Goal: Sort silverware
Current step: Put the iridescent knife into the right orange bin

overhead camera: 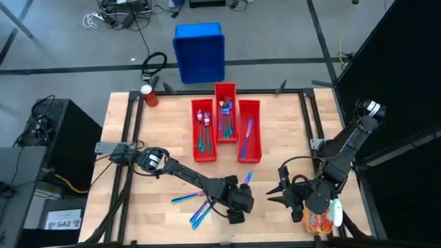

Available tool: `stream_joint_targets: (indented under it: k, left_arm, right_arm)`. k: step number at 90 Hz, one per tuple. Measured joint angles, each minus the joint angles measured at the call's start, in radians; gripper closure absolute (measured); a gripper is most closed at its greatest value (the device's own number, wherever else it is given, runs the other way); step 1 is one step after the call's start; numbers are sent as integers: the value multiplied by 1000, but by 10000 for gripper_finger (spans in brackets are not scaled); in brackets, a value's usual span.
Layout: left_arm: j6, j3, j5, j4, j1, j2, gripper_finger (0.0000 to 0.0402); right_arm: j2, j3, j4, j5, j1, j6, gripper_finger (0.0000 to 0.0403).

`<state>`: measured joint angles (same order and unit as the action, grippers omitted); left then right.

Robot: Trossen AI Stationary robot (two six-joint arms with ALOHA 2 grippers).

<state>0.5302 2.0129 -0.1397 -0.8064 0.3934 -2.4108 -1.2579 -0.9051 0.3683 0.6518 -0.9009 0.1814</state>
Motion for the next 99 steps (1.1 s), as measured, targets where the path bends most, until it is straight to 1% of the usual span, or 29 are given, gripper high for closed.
stream_joint_targets:
  k: [12,19,34,45,53,67,74,81,91,99]
  left_arm:
    - [85,-1,-1,-124,29,1,401]
    - [130,1,-16,-157,54,0,401]
    - [160,32,-18,-201,110,-5,401]
    - [168,97,2,-235,151,-13,401]
    - [208,159,-10,-316,176,-15,401]
    - [328,254,-103,-513,192,-10,394]
    - [382,290,-107,-613,192,-11,375]
    - [425,318,-108,-699,192,-10,344]
    - [450,324,-94,-767,188,-9,281]
    - [441,317,-80,-762,181,-10,225]
  right_arm:
    - [0,0,0,-1,0,0,339]
    - [0,0,1,0,0,0,337]
    - [0,0,0,-1,0,1,335]
    - [0,0,0,-1,0,1,339]
    - [0,0,0,-1,0,1,339]
    - [0,0,0,-1,1,3,335]
    - [0,0,0,-1,0,3,335]
    - [0,0,0,-1,0,3,338]
    - [0,0,0,-1,0,7,340]
    - [0,0,0,-1,0,7,339]
